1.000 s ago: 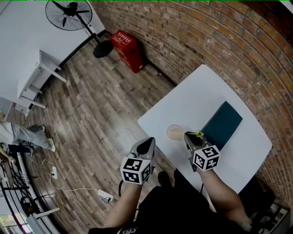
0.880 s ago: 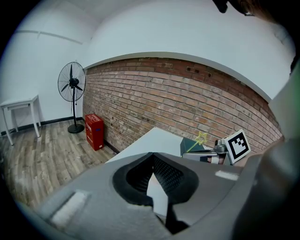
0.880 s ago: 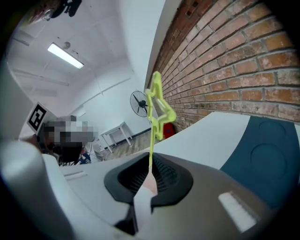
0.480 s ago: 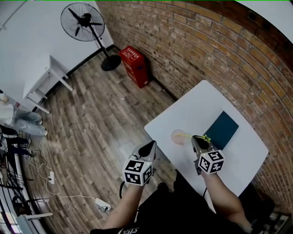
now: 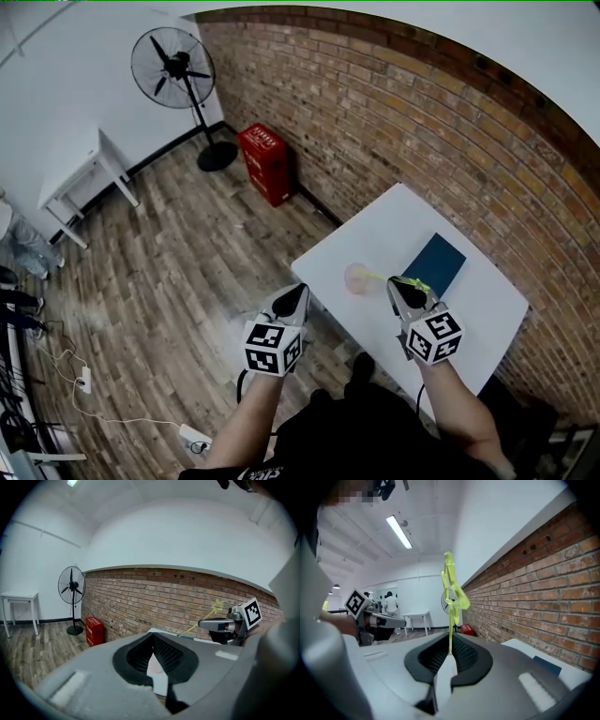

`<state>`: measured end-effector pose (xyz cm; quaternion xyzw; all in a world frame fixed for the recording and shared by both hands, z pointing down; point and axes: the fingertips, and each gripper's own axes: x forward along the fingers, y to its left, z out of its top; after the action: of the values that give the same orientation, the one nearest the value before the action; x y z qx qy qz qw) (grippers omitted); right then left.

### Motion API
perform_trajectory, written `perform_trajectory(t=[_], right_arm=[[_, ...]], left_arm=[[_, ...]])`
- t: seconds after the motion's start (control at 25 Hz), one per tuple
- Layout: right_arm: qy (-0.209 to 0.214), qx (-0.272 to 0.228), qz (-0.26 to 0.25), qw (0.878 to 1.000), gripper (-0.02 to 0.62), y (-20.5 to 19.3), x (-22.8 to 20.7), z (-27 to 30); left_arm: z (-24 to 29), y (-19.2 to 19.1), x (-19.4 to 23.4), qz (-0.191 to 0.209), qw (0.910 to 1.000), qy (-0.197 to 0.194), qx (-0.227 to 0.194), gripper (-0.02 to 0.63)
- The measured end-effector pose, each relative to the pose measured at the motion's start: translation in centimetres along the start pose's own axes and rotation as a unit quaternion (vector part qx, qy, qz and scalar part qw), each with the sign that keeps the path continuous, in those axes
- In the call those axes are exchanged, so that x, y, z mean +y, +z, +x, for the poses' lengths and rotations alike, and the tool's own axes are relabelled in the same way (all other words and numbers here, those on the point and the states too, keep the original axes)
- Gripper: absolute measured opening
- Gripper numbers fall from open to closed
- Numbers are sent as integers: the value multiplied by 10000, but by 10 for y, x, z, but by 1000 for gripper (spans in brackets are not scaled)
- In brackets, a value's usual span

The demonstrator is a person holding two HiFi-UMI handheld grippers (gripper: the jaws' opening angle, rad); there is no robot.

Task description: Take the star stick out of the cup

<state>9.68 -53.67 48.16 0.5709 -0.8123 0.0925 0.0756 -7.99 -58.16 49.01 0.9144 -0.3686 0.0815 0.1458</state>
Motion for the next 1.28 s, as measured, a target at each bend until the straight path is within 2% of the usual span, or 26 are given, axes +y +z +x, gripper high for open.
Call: perform_trajectory(t=[0.28, 0.48, 0.64, 0.92, 1.28], right_arm=[[429, -462, -215, 9978, 15, 44, 30, -38], [479, -883, -381, 9942, 15, 80, 19, -68], [386, -1100, -505, 9919, 14, 98, -9, -105], [83, -1244, -276, 9918, 14, 94, -67, -154], [169, -1165, 9, 9931, 14, 65, -78, -160]], left_arm=[[-21, 29, -5, 97, 9992, 95, -373, 8], [-27, 43, -10, 181, 9983, 233, -501, 8], [-14, 56, -24, 226, 9977, 302, -561, 8], [4, 60, -68, 318, 9977, 325, -510, 8], [9, 50, -86, 316, 9983, 373, -313, 8]])
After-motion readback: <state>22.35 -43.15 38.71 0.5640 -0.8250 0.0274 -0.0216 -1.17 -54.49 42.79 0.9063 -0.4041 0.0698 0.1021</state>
